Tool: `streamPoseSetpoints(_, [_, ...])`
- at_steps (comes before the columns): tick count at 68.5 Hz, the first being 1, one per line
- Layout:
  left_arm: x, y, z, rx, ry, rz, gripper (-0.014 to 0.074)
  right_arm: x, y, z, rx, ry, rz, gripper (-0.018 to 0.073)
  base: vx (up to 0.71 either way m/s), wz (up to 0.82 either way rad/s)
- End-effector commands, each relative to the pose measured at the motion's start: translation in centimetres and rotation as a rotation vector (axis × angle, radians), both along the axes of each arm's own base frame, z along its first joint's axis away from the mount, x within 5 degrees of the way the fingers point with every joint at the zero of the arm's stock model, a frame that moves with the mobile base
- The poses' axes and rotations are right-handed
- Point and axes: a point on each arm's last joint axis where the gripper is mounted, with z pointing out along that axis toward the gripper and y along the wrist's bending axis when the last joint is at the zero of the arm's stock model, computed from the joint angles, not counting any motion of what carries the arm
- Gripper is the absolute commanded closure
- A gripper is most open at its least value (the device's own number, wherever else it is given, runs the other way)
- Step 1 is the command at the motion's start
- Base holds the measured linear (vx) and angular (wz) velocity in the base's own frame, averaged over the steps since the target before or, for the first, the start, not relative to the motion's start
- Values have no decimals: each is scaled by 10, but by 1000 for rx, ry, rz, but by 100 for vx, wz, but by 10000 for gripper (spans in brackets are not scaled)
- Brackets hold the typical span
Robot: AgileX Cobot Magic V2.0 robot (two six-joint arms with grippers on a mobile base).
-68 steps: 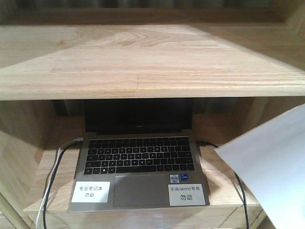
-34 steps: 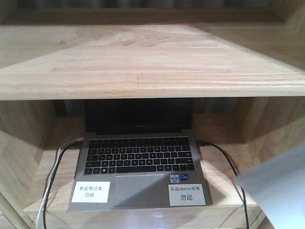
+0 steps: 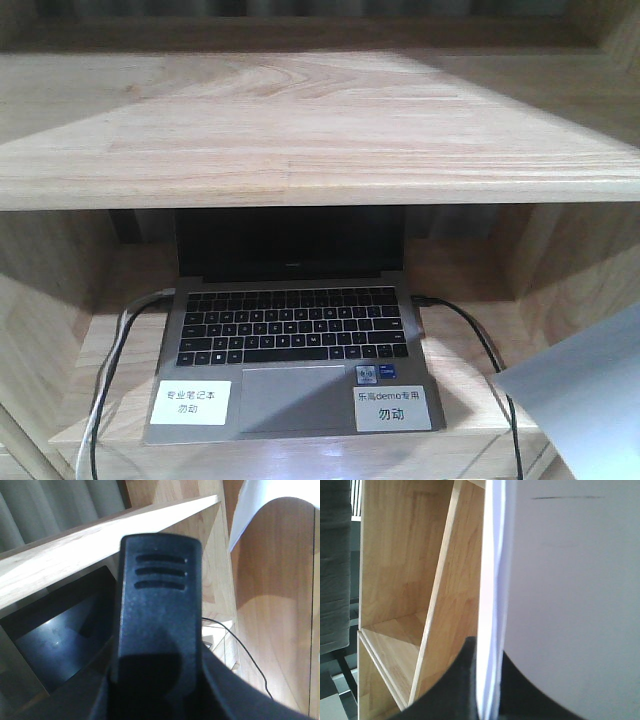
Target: Grab stapler and paper to desk for stapling
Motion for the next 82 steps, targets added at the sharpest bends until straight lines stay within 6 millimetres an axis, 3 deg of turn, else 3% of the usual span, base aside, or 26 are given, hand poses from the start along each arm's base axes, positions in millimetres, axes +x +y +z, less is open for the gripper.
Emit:
streamPoseSetpoints(1, [1, 0, 17, -101, -65, 3, 603, -4, 1, 11, -10, -59, -4, 564, 0, 0])
streamPoseSetpoints(47, [1, 0, 17, -101, -65, 3, 603, -4, 1, 11, -12, -59, -7, 564, -1, 3])
streamPoseSetpoints(82, [1, 0, 17, -101, -65, 3, 603, -4, 1, 11, -12, -59, -7, 564, -9, 35])
